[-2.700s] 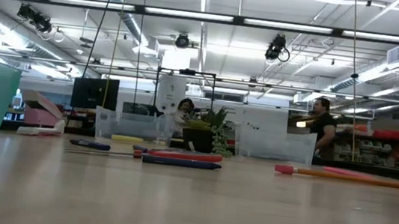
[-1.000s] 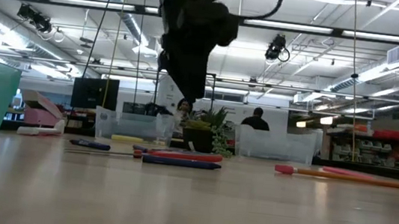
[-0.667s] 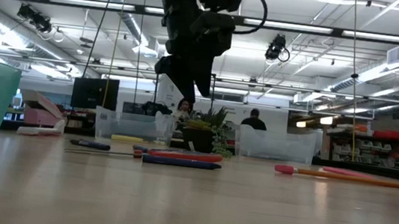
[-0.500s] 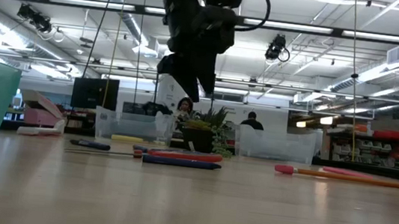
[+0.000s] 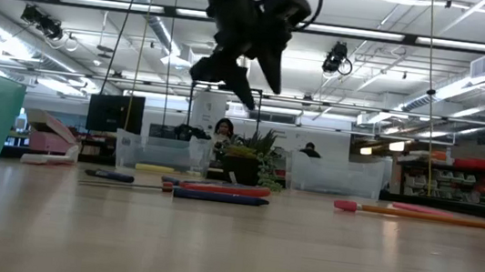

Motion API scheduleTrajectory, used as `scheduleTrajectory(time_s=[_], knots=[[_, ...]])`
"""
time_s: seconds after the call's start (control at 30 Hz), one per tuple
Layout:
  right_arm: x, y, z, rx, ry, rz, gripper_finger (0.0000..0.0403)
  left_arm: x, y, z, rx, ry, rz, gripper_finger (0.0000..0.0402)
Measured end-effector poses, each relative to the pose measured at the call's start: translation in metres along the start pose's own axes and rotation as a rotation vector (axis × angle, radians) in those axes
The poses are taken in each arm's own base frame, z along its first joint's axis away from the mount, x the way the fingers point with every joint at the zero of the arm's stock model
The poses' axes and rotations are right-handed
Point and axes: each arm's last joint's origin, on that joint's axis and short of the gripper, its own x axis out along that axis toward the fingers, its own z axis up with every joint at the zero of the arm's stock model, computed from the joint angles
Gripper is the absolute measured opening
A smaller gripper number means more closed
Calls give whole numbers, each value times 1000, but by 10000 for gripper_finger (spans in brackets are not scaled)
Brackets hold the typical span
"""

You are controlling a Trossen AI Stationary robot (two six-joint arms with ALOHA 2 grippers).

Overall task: Sort crayons/erasers/pens/pencils in bins
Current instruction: Put the red scissors into the green bin

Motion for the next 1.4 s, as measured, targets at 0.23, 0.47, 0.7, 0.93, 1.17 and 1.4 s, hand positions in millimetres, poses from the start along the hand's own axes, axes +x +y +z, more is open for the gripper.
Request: scheduleTrajectory(time_s=[0.23,0.47,0.7,0.93,1.17,1.4], knots=[[0,1,-2,-108,44,12,172,5,-13,-11,90,-75,93,211],[0,6,-1,-64,43,53,172,35,-11,-22,147,-35,177,211],[1,10,0,-41,46,80,172,51,-5,-26,117,35,203,210],[1,10,-1,-53,60,85,172,55,-6,-26,141,36,195,209],[1,10,-1,-75,55,84,172,55,-5,-28,168,23,233,200],[1,10,-1,-90,52,82,172,74,0,-34,164,89,264,201]])
